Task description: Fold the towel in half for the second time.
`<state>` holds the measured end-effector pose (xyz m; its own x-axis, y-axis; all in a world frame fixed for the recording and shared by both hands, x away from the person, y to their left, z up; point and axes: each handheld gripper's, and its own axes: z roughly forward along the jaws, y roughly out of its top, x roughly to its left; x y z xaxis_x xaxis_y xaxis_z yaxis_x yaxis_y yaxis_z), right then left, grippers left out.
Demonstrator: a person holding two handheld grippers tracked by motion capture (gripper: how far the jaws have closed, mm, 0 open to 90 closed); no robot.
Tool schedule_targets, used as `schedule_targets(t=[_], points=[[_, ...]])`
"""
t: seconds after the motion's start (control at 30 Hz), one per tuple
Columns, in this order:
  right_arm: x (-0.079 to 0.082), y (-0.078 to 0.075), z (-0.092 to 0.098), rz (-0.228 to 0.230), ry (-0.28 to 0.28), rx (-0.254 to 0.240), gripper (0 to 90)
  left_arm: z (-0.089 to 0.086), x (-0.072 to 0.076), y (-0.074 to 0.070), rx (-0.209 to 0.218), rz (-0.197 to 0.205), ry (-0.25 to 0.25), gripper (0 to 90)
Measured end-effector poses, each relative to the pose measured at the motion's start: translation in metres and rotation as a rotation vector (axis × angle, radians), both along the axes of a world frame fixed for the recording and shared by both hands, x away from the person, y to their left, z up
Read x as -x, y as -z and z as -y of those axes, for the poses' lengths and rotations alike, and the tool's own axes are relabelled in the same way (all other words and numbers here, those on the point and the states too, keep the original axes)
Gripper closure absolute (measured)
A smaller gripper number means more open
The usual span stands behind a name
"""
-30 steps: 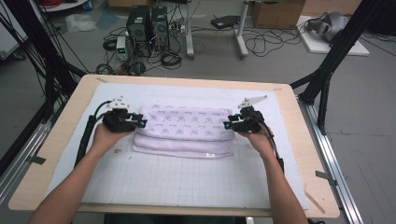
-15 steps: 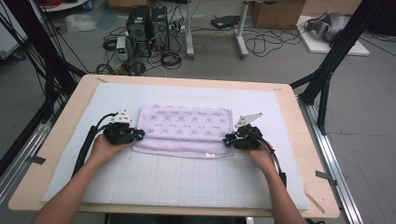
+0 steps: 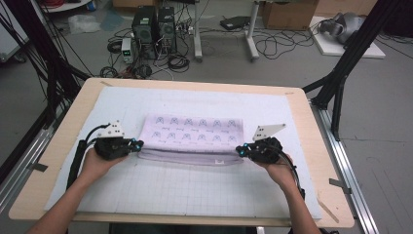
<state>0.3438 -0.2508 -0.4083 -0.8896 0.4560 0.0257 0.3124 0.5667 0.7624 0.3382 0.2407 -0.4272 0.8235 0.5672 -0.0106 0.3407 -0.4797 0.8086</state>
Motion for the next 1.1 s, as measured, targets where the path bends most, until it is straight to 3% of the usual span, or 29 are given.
schedule_targets(t=[0.1, 0.17, 0.3, 0.4, 0.53, 0.7, 0.9, 1.0, 1.1], points=[[0.004, 0.019, 0.000, -0.059, 0.007, 0.020, 87.5, 0.003, 0.007, 0.015, -0.015, -0.016, -0.001, 86.4], [0.005, 0.028, 0.000, -0.068, 0.005, 0.021, 87.3, 0.003, 0.007, 0.016, -0.008, -0.029, -0.006, 84.2], [0.006, 0.023, 0.002, -0.059, 0.004, -0.028, 78.7, 0.000, 0.007, 0.010, 0.015, -0.030, -0.015, 65.5], [0.005, 0.018, 0.004, -0.044, 0.016, -0.064, 74.3, -0.001, 0.004, 0.009, 0.021, -0.028, -0.037, 66.0], [0.001, 0.024, 0.002, -0.062, 0.032, -0.029, 72.1, 0.002, 0.003, 0.014, 0.003, -0.042, -0.042, 70.1], [-0.001, 0.027, 0.005, -0.074, 0.049, -0.042, 69.2, 0.004, 0.004, 0.015, -0.001, -0.047, -0.045, 70.1], [-0.001, 0.020, 0.004, -0.028, 0.069, -0.075, 67.2, 0.004, 0.005, 0.016, 0.006, -0.046, -0.047, 71.3], [-0.013, 0.013, 0.000, -0.004, 0.097, -0.063, 68.0, 0.005, 0.004, 0.012, 0.023, -0.043, -0.047, 68.0], [-0.034, 0.003, -0.008, 0.001, 0.128, -0.047, 69.4, 0.007, -0.001, 0.003, 0.051, -0.017, -0.050, 71.4]])
